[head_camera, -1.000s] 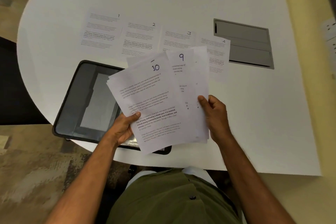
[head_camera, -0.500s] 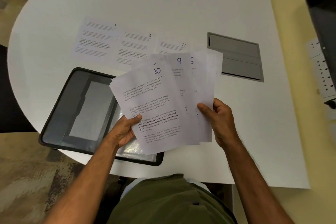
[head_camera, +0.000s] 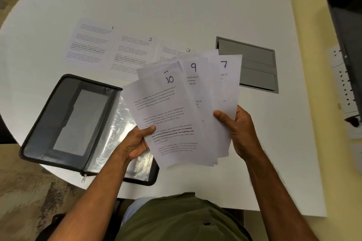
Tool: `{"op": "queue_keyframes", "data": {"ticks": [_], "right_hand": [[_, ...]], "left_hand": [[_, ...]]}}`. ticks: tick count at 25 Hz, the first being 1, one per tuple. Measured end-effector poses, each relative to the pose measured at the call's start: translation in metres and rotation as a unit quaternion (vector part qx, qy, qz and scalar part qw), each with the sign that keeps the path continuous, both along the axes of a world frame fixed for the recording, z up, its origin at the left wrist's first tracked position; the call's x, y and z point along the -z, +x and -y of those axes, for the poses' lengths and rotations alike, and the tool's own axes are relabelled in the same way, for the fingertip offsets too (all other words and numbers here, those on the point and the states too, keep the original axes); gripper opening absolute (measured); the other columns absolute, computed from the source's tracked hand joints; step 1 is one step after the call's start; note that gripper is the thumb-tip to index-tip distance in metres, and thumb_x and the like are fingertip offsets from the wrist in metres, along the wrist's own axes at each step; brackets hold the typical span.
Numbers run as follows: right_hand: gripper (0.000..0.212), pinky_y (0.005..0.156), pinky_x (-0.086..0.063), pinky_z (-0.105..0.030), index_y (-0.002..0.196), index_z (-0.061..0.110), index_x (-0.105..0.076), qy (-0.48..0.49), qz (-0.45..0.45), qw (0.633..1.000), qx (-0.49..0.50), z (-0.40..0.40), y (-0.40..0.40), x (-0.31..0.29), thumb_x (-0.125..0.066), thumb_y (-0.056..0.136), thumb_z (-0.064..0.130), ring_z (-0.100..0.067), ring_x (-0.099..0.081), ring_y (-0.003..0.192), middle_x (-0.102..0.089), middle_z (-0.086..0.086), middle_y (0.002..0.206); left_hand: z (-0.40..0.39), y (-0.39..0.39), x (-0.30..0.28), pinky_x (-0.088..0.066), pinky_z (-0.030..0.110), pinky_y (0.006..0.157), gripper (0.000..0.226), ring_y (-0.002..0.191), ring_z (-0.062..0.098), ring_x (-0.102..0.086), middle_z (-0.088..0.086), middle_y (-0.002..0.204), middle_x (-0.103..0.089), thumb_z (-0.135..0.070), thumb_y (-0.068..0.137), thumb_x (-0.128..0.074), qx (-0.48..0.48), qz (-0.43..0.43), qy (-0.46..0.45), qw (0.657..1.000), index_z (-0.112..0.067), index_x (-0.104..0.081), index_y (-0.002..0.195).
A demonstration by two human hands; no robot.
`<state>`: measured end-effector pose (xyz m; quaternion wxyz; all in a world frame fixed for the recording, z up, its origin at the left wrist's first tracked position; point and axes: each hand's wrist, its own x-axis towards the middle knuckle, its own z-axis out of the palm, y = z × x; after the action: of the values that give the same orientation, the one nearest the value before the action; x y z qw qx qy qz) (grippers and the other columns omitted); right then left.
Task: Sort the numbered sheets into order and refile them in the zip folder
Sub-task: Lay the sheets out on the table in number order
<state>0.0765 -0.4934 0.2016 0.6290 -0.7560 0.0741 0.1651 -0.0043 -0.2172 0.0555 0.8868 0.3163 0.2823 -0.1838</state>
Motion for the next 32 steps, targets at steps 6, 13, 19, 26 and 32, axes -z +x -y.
{"op": "queue_keyframes", "data": {"ticks": [6, 13, 19, 26, 32], "right_hand": [[0.055, 0.092, -0.060, -0.048, 0.147, 0.021, -0.047, 0.044, -0.009, 0.997, -0.063, 0.029, 0.006, 0.017, -0.069, 0.096, 0.022, -0.030, -0.069, 0.116, -0.066, -0.005, 0.136], [0.067, 0.095, -0.055, -0.023, 0.154, 0.053, -0.018, -0.007, 0.082, 0.996, -0.043, 0.040, -0.006, 0.013, -0.047, 0.107, 0.016, -0.002, -0.052, 0.135, -0.037, 0.015, 0.159], [0.055, 0.102, -0.056, -0.043, 0.150, 0.048, -0.043, -0.080, 0.112, 0.990, -0.034, 0.047, -0.014, 0.026, -0.062, 0.099, 0.044, -0.012, -0.054, 0.135, -0.041, 0.021, 0.154], [0.043, 0.098, -0.058, -0.036, 0.133, 0.024, -0.067, 0.006, 0.008, 0.999, 0.031, 0.039, -0.023, 0.032, -0.077, 0.091, 0.021, -0.005, -0.067, 0.116, -0.067, 0.012, 0.133], [0.025, 0.090, -0.060, -0.039, 0.115, 0.017, -0.075, 0.039, -0.039, 0.998, 0.029, 0.029, -0.023, 0.034, -0.076, 0.091, 0.013, -0.027, -0.073, 0.107, -0.077, -0.003, 0.115]], "left_hand": [[0.025, 0.010, -0.004, -0.047, 0.059, 0.106, 0.057, 0.136, 0.047, -0.051, 0.027, 0.146, -0.053, 0.002, 0.095, -0.056, 0.021, 0.020, -0.004, 1.000, -0.002, -0.044, 0.150], [0.052, 0.015, -0.013, -0.058, 0.050, 0.095, 0.048, 0.124, 0.040, -0.063, 0.021, 0.138, -0.063, 0.001, 0.095, -0.058, 0.022, 0.031, 0.074, 0.997, -0.006, -0.053, 0.143], [0.059, 0.008, -0.018, -0.060, 0.048, 0.093, 0.046, 0.119, 0.038, -0.067, 0.019, 0.133, -0.067, 0.000, 0.094, -0.060, 0.032, 0.028, 0.103, 0.994, -0.004, -0.055, 0.140], [0.056, -0.002, -0.019, -0.061, 0.045, 0.090, 0.041, 0.116, 0.037, -0.068, 0.019, 0.131, -0.068, -0.001, 0.094, -0.061, 0.034, 0.041, 0.111, 0.992, -0.005, -0.059, 0.135], [0.055, -0.006, -0.013, -0.059, 0.049, 0.094, 0.048, 0.121, 0.040, -0.065, 0.021, 0.136, -0.065, -0.003, 0.097, -0.062, 0.052, 0.048, 0.092, 0.993, -0.004, -0.052, 0.143]]}}
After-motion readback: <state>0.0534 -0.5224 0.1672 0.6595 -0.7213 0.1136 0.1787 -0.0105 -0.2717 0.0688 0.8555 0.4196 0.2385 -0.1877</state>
